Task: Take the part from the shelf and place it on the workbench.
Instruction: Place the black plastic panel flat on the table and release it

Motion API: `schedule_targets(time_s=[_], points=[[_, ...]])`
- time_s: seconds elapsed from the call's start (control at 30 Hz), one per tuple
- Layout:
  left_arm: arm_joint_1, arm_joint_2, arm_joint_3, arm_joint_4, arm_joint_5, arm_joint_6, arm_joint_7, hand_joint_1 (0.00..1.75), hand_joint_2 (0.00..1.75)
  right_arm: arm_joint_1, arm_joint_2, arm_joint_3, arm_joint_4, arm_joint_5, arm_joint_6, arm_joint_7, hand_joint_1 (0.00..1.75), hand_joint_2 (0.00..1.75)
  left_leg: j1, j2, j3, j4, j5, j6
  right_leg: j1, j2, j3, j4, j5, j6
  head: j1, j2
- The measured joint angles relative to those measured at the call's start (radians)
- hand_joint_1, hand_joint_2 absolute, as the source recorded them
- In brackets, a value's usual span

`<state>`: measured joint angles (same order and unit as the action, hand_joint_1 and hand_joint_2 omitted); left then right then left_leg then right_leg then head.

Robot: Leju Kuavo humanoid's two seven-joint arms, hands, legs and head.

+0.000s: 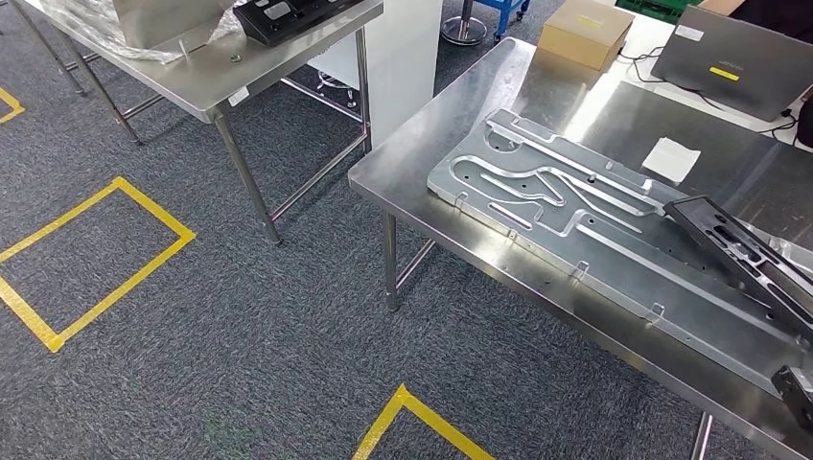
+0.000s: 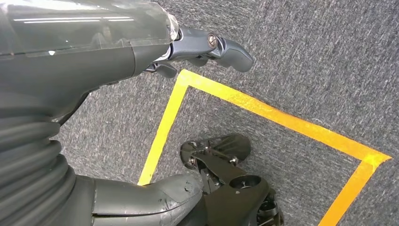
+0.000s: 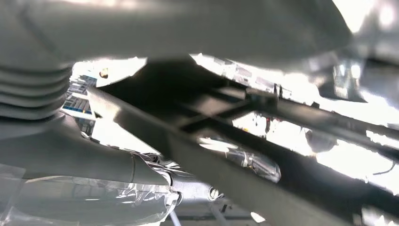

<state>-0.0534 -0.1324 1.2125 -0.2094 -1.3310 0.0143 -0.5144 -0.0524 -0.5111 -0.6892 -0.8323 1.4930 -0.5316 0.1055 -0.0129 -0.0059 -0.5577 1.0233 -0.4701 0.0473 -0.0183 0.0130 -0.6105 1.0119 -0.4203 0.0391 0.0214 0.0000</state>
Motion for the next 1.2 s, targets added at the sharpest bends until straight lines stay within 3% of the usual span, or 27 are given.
schedule_targets(time_s=[0.43,0.57,0.83,1.0,1.13,1.2], points=[[-0.001,0.0,0.016,0.0,0.014,0.0,-0.001,0.0,1.75,0.04,0.045,-0.037,-0.027,0.001,0.008,-0.031,0.0,0.0,0.0,0.0,0.0,0.0,0.0,0.0,0.0,0.0,-0.001,0.0,0.0,0.0,0.0,0.0],[0.0,-0.001,0.045,0.0,0.061,-0.018,-0.011,0.0,0.0,0.075,0.072,-0.084,-0.084,-0.022,0.022,-0.111,0.0,0.0,0.0,0.0,-0.001,0.0,0.0,0.0,0.0,0.0,-0.001,0.0,0.0,0.0,0.0,0.0],[-0.004,-0.006,0.087,0.0,0.092,-0.032,-0.031,0.0,0.0,0.113,0.164,-0.311,-0.195,0.029,0.071,-0.287,0.0,0.0,-0.003,-0.001,-0.006,0.0,-0.001,0.0,-0.003,0.0,-0.002,0.0,0.001,0.002,0.0,0.0],[-0.049,-0.033,0.113,0.0,0.126,-0.007,-0.024,0.0,0.0,0.055,0.163,-0.306,-0.151,0.069,0.025,-0.152,0.0,0.0,-0.009,0.003,-0.009,0.002,-0.001,0.005,-0.009,0.004,-0.004,-0.001,0.006,0.01,0.0,0.0],[-0.064,-0.041,0.121,0.0,0.136,-0.008,-0.029,0.0,0.0,0.039,0.143,-0.29,-0.122,0.045,0.0,-0.144,0.0,0.0,-0.011,0.004,-0.006,-0.004,0.009,0.02,-0.014,0.003,-0.002,-0.002,0.009,0.022,0.0,0.0],[-0.063,-0.045,0.124,0.0,0.137,-0.008,-0.031,0.0,0.0,0.039,0.133,-0.288,-0.118,0.035,-0.002,-0.149,0.0,0.0,-0.006,0.01,-0.003,-0.016,0.021,0.03,-0.014,-0.002,-0.018,0.041,-0.032,0.025,0.001,0.0]])
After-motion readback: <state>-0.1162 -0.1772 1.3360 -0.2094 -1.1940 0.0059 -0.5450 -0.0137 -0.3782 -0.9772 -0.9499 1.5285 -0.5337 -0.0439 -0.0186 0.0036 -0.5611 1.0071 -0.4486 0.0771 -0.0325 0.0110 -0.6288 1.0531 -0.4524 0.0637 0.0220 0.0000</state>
